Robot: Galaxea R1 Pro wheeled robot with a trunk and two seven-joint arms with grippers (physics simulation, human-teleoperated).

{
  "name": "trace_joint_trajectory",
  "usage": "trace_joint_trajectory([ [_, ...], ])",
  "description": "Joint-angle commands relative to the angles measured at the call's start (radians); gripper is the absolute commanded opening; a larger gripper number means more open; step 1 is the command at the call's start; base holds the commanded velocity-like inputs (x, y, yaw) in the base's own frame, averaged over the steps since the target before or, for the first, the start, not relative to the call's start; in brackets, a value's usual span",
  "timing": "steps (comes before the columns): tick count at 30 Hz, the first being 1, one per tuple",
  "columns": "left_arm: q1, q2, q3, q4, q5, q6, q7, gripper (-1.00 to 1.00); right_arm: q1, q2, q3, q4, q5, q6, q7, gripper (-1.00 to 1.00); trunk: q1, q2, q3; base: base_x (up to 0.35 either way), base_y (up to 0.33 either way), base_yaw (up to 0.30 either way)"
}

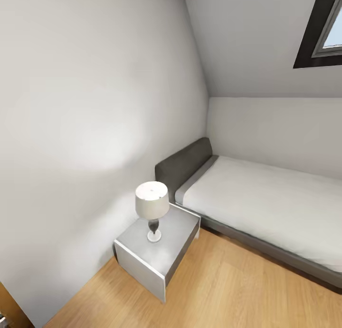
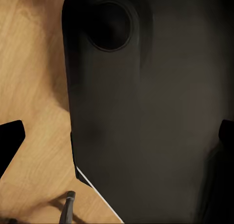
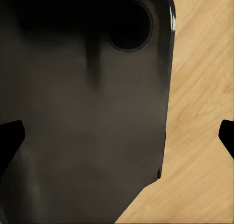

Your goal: Attach the digital camera to the camera tripod in the bedroom.

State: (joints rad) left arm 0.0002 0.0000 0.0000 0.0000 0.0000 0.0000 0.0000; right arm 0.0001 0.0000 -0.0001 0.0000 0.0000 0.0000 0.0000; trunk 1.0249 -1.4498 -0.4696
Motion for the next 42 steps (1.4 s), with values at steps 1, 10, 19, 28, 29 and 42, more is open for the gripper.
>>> trace_joint_trajectory([
  [1,0.003,-0.003,0.0,-0.005,0.006,0.001,0.006,1.0,0.001,-0.005,0.006,-0.006,0.006,-0.006,-0.001,1.0,0.0,0.0,0.0,0.0,0.0,0.0],
  [10,0.003,-0.005,-0.011,-0.005,-0.001,0.007,0.043,1.0,0.001,-0.005,0.008,-0.006,0.004,-0.005,-0.002,1.0,0.0,0.0,0.0,0.0,0.0,0.0],
  [19,0.003,-0.003,-0.009,-0.008,-0.001,0.004,0.07,1.0,0.001,-0.005,0.007,-0.006,-0.002,-0.005,-0.002,1.0,0.0,0.0,0.0,0.0,0.0,0.0],
  [28,0.003,0.014,-0.005,-0.014,0.0,0.002,0.07,1.0,0.001,-0.001,-0.004,-0.005,-0.014,-0.005,-0.003,1.0,0.0,0.0,0.0,0.0,0.0,-0.118],
  [29,0.003,0.014,-0.005,-0.018,0.001,0.002,0.07,1.0,0.001,-0.001,-0.005,-0.005,-0.015,-0.005,-0.003,1.0,0.0,0.0,0.0,0.0,0.0,-0.234],
  [42,0.003,0.098,-0.004,-0.193,0.196,0.094,0.066,1.0,0.001,-0.002,-0.003,-0.005,-0.01,-0.006,-0.002,1.0,0.0,0.0,0.0,0.0,0.0,-0.27],
])
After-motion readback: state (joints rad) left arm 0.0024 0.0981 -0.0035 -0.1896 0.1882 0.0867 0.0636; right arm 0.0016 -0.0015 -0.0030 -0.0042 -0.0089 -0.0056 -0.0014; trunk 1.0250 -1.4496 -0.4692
